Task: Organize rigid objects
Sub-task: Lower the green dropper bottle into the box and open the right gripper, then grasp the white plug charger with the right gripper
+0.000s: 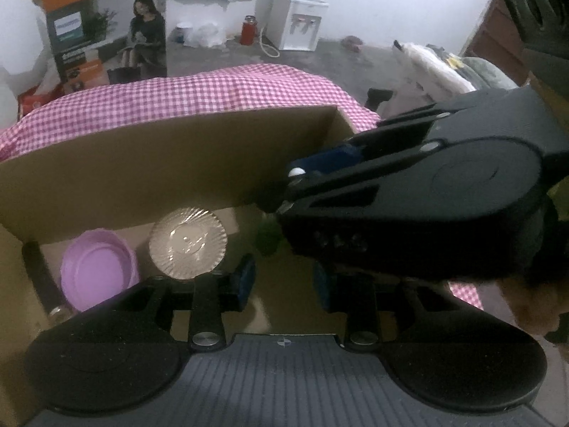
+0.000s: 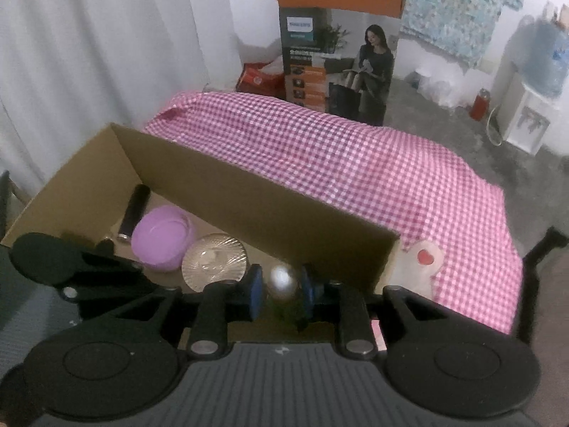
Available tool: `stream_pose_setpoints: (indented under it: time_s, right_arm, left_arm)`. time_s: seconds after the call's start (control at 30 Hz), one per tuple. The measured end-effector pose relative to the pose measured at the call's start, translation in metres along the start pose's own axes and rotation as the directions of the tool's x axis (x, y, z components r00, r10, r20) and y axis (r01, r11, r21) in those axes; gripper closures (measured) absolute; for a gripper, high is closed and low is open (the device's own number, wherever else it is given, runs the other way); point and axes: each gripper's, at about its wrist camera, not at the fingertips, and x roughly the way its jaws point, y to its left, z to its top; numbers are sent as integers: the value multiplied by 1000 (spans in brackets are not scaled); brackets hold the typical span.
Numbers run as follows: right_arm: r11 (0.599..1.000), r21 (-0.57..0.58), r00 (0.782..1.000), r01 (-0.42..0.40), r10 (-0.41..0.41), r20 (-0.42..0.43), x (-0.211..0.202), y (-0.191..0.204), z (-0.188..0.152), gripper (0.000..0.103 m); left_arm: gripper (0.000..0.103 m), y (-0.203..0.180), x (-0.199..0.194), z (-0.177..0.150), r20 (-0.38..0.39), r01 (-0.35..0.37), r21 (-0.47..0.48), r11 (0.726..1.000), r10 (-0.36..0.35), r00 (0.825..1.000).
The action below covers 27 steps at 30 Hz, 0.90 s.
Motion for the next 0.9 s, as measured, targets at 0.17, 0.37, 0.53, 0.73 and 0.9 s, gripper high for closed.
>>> stream_pose_setpoints:
  time_s: [0.17,0.37,0.53,0.73,0.9]
  right_arm:
    - [996,79,999,-28,25,42,-22,-5,-4,73]
    - [977,166,973,-131,94,213,-94,10,-29,54]
    - [955,184,916,-233,152,371,-156,40,-72,47]
    - [926,187,882,-328,229,412,-177,82,-118,47]
    - [895,209,880,-393,301,366,-156,109,-137,47]
  left_arm:
    - [45,-1,-30,-11,63,-14,1,1000,14,998]
    - [23,-9,-96,-45,199,-6,54,999,-5,980]
    - [11,-11,-147,-92,300,-36,124,992,-3,954]
    - [11,0,-177,-158,346,-139,205,969,61,936]
    - [13,7,-168,-199,297,-182,225,957,111,949]
